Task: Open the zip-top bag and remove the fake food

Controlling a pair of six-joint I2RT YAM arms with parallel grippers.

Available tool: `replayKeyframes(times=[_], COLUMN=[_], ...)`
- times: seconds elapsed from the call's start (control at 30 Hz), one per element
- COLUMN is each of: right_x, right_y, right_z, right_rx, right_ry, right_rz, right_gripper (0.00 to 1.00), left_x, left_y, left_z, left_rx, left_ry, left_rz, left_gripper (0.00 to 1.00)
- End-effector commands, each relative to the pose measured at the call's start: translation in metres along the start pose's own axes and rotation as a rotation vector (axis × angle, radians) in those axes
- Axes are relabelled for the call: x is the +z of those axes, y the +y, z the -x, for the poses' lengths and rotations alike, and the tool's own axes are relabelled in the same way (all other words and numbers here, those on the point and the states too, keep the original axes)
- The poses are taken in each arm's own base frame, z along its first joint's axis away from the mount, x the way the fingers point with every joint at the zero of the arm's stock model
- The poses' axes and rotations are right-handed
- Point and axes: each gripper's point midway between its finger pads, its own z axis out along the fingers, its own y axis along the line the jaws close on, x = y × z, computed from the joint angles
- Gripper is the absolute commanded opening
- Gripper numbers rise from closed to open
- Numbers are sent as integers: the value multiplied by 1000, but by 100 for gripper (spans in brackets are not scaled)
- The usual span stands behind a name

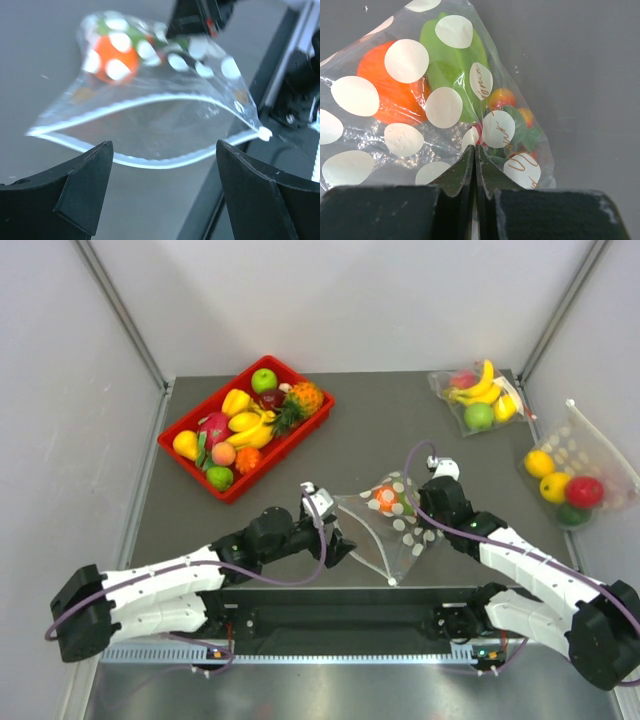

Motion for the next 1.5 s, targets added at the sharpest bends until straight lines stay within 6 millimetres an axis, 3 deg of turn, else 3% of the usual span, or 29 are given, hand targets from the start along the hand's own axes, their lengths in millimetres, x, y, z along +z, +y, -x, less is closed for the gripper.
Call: replayKeyframes(times=[0.0, 0.27, 0.37, 0.53, 0.7, 0.8, 0.9, 0.93, 1.0, 1.03, 1.23, 1.47], right_x=[-5, -6, -5, -7, -15, -22, -27, -29, -30, -27, 0, 37], right_y=[3, 2, 2, 5, 8, 14, 19, 22, 27, 28, 39, 36], right_z=[18, 17, 15, 14, 29, 44, 54, 62, 72, 73, 85, 69], right_rx=[22, 19, 18, 14, 7, 3, -10, -18, -24, -35, -24, 17], right_ry=[-35, -33, -28, -20, -51, -79, -95, -113, -135, -129, -118, -43], right_rz=[9, 5, 11, 24, 35, 57, 81, 90, 111, 111, 185, 207], right_gripper=[0, 0, 0, 0, 2, 13, 44, 60, 70, 81, 90, 88], left_x=[14, 42, 54, 82, 103, 111, 116, 116, 115, 115, 106, 106], left_y=[-21, -28, -26, -8, 8, 19, 24, 24, 26, 26, 29, 30], left_z=[-1, -14, -9, -26, -23, -28, -36, -38, -44, -45, -50, -46], left_rx=[-12, -22, -18, -5, -4, 9, 14, 13, 8, 4, -1, 11], left_ry=[2, 25, 0, 20, -28, -20, -5, -2, 6, 6, 4, -11], left_rz=[-85, -110, -98, -14, 73, 130, 151, 153, 158, 156, 170, 175], left_gripper=[87, 88, 88, 90, 91, 91, 91, 91, 91, 91, 92, 93])
